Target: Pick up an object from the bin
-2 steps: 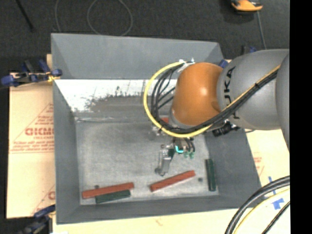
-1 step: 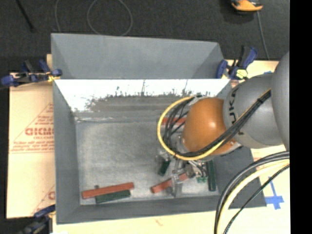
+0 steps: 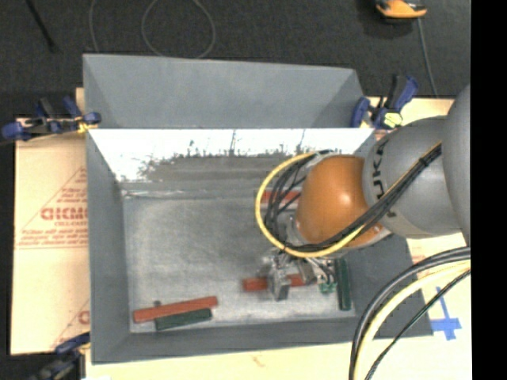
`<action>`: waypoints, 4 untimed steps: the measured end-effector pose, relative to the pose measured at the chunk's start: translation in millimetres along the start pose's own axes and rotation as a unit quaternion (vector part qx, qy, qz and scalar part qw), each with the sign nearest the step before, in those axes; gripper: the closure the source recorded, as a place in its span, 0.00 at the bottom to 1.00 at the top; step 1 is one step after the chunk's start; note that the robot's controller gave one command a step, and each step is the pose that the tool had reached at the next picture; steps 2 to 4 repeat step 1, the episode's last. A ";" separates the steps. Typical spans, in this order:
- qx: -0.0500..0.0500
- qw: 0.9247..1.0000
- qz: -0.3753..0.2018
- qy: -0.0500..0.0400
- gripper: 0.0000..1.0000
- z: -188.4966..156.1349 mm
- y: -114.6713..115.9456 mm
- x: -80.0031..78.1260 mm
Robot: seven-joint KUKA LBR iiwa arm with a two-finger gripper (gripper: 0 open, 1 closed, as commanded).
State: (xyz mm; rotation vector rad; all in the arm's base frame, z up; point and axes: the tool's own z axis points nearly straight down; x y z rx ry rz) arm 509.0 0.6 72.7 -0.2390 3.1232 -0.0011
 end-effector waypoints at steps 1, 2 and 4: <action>0.000 1.000 -0.005 0.000 1.00 -148.8 13.9 21.7; 0.000 1.000 -0.005 0.000 1.00 -148.8 13.9 21.7; 0.000 1.000 -0.005 0.000 1.00 -148.8 13.9 21.7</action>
Offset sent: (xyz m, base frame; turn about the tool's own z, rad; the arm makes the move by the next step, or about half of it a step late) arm -0.0269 0.0117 0.1442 -0.0145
